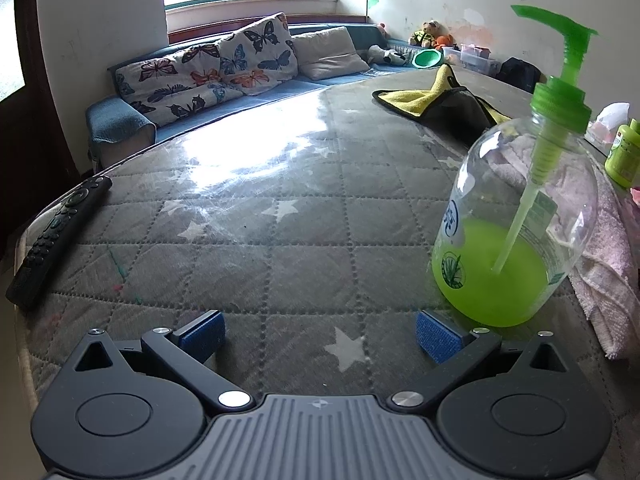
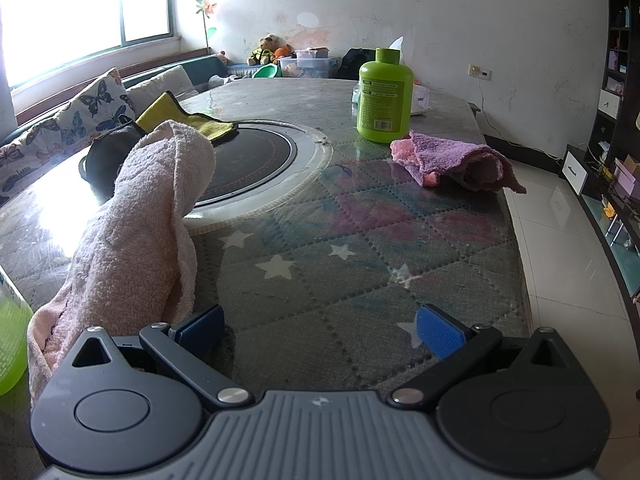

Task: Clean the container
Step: 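Move the left tool toward the clear green-liquid pump bottle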

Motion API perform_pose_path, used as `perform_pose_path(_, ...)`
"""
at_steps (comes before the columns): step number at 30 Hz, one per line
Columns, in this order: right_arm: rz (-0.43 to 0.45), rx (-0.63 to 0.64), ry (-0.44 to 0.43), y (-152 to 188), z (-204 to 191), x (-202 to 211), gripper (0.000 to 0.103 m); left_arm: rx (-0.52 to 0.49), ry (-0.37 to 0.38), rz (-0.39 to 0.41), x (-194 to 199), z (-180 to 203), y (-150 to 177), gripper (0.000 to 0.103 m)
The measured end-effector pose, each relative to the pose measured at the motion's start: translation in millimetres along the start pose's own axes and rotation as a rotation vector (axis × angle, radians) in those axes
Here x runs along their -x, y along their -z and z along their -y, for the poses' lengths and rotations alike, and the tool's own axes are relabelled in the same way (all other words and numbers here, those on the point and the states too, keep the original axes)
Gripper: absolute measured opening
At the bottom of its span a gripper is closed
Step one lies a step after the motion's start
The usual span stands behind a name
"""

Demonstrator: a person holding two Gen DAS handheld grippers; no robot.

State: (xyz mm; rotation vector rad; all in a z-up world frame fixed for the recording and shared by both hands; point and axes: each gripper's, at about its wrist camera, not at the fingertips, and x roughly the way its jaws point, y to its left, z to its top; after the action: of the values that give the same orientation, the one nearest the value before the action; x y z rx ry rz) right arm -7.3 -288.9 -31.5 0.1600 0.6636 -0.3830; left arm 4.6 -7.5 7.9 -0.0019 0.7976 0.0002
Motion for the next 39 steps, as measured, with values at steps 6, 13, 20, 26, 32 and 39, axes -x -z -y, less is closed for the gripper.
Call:
perform_pose_path(6, -0.002, 0.002, -0.006, 4.7, 7.7, 9.4, 0.103, -0.001, -0.002, -0.003, 2.1, 6.5, -7.6, 0.103)
perform_pose_path(13, -0.038, -0.002, 0.011, 9.3, 14.1, 17.0, 0.103, -0.009, 0.006, -0.005, 3.7, 11.9, -2.6, 0.103)
perform_pose_path(20, -0.053, -0.01, 0.026, 19.6, 18.8, 31.4, 0.103, -0.021, 0.017, -0.004, 3.6, 17.0, 13.9, 0.103)
perform_pose_path(26, -0.071, -0.015, 0.028, 28.1, 21.3, 44.7, 0.103, -0.036, 0.024, -0.007, 1.9, 26.9, 24.9, 0.103)
perform_pose_path(32, -0.089, -0.009, 0.018, 35.5, 21.6, 56.3, 0.103, -0.044, 0.027, -0.01, 7.1, 34.4, 39.1, 0.103)
perform_pose_path(39, -0.107, -0.003, 0.014, 42.3, 18.4, 68.2, 0.103, -0.051, 0.027, -0.014, 14.0, 45.1, 49.9, 0.103)
